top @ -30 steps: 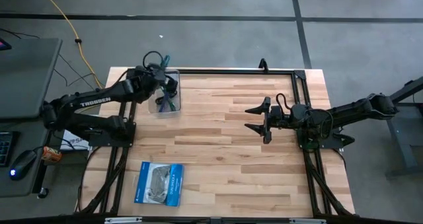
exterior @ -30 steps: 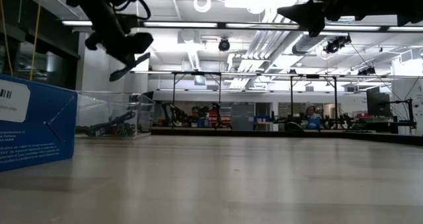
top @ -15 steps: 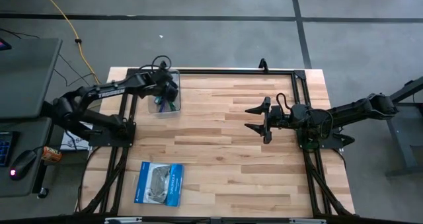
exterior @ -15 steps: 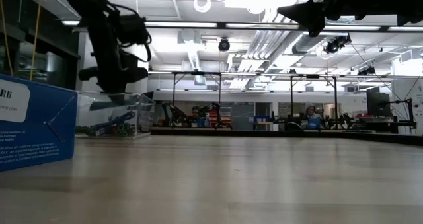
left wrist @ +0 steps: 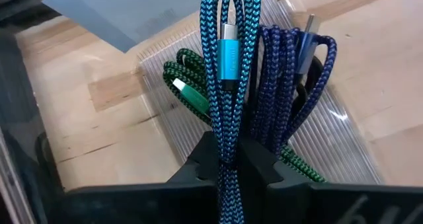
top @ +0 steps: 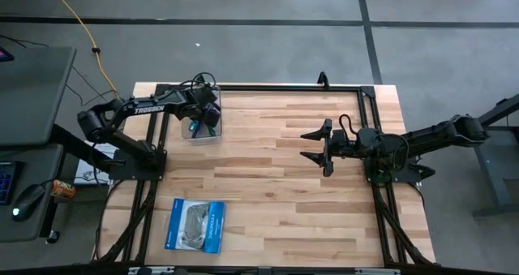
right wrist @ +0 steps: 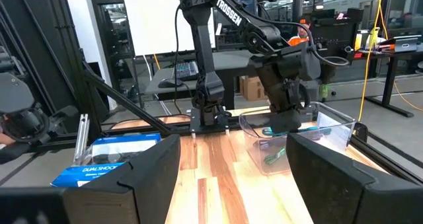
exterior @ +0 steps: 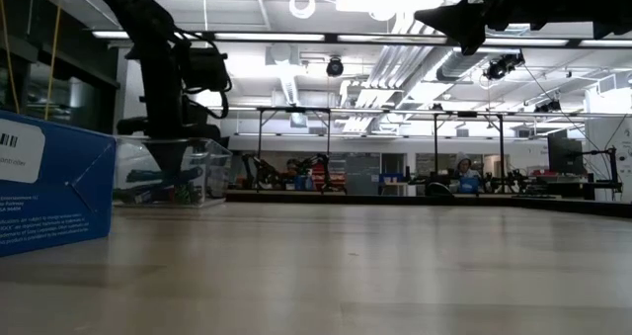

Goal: Pick and place USB-C Cables
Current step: Put the blue USB cable into the transparent bin, then return to Home Position

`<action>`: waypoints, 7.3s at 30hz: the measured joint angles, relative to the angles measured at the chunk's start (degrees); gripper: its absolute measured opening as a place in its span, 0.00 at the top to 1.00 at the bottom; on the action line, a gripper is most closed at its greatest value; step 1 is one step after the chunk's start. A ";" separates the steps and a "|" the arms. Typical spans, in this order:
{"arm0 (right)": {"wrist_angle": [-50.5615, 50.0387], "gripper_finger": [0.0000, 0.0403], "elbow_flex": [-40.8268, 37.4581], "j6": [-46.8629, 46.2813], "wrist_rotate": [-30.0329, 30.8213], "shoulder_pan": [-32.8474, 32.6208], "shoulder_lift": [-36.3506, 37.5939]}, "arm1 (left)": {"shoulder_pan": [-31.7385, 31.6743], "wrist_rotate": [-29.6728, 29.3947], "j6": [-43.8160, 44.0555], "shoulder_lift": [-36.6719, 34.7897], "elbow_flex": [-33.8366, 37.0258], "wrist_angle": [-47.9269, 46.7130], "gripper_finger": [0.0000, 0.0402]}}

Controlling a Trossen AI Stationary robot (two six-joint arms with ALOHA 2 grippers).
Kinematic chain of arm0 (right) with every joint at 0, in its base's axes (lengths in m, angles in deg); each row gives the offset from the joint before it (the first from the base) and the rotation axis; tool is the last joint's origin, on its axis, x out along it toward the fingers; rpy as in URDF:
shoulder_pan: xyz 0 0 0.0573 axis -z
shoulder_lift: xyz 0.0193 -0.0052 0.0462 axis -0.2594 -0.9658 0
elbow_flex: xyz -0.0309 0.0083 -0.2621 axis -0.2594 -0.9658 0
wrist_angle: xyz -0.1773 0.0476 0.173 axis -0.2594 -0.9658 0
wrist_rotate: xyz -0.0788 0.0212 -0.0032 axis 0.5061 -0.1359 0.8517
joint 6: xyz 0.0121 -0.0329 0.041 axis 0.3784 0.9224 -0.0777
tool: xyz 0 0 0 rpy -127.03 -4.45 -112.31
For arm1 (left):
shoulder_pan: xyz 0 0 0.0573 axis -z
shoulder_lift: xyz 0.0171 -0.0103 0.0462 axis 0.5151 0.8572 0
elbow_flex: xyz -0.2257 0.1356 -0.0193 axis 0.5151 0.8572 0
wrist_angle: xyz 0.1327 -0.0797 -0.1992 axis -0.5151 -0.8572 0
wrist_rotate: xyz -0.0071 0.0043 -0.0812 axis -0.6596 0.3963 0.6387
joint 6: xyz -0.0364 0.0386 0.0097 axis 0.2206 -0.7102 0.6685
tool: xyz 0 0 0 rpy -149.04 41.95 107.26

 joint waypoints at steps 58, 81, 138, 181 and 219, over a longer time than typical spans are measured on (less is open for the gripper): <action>-0.02 0.33 0.00 -0.02 -0.02 0.02 0.01 | 0.66 5.92 -2.02 -3.65 -7.78 -0.91 0.56; -0.42 0.33 0.00 -0.44 -0.02 0.00 0.02 | 7.38 -0.18 -5.96 -21.74 -6.18 14.02 0.56; -0.87 0.33 0.00 -0.26 -0.02 0.02 0.02 | 51.66 -11.97 -30.81 -38.32 17.66 54.12 0.72; -1.44 0.33 0.00 -0.44 -0.01 0.02 0.02 | 40.26 6.16 -23.73 -65.99 28.20 43.41 1.00; -2.19 0.33 0.00 -2.43 -0.02 0.02 0.02 | 40.26 9.29 -23.67 -80.47 44.68 38.94 1.00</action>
